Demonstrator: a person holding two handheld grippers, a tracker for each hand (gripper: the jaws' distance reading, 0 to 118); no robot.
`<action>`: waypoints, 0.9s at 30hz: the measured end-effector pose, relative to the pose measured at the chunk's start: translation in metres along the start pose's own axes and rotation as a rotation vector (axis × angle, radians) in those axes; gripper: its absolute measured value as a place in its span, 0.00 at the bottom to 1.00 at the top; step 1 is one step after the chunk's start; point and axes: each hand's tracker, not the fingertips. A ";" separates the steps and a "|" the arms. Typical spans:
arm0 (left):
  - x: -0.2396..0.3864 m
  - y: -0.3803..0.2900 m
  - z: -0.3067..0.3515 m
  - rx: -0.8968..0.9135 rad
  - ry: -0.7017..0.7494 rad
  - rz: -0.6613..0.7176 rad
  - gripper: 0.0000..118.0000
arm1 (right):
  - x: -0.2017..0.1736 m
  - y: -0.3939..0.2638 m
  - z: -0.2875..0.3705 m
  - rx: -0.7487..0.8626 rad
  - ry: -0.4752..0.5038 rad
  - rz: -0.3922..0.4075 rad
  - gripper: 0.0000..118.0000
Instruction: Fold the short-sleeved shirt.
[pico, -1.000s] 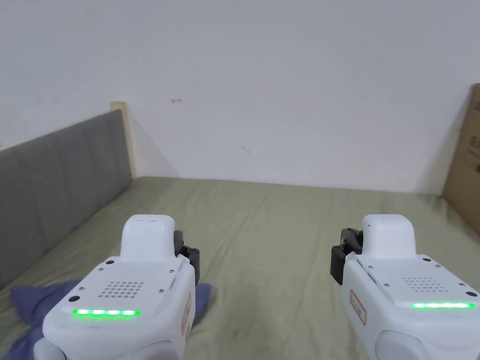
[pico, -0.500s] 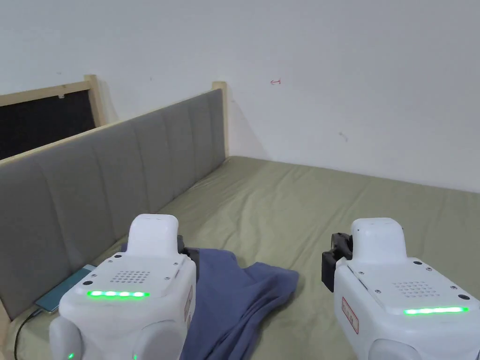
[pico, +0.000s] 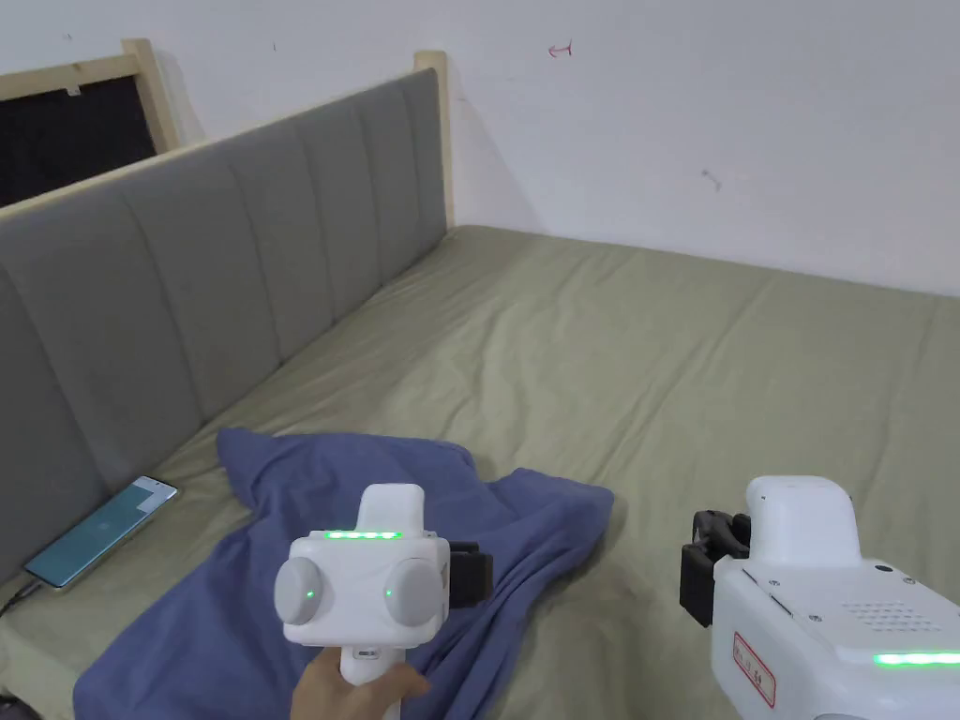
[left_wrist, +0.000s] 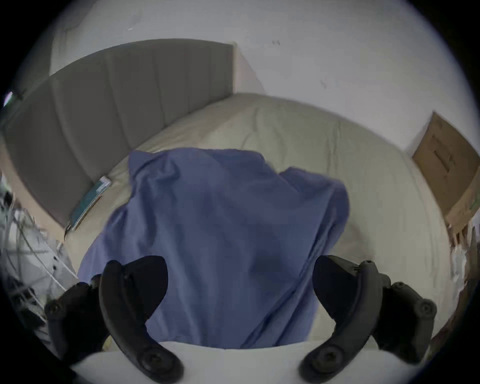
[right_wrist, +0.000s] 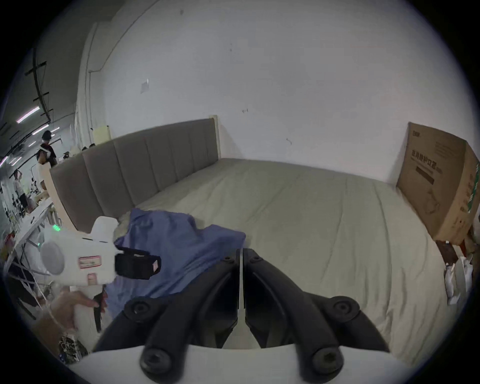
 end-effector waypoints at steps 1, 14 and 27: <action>0.007 0.004 -0.013 -0.024 -0.011 -0.032 0.97 | 0.003 -0.004 -0.008 -0.022 -0.011 0.002 0.03; 0.015 0.016 -0.074 -0.180 -0.104 0.039 0.06 | 0.014 -0.029 -0.040 -0.166 0.032 -0.026 0.03; 0.035 0.072 0.009 -0.105 -0.195 0.091 0.06 | 0.056 -0.009 0.037 -0.062 -0.013 -0.071 0.03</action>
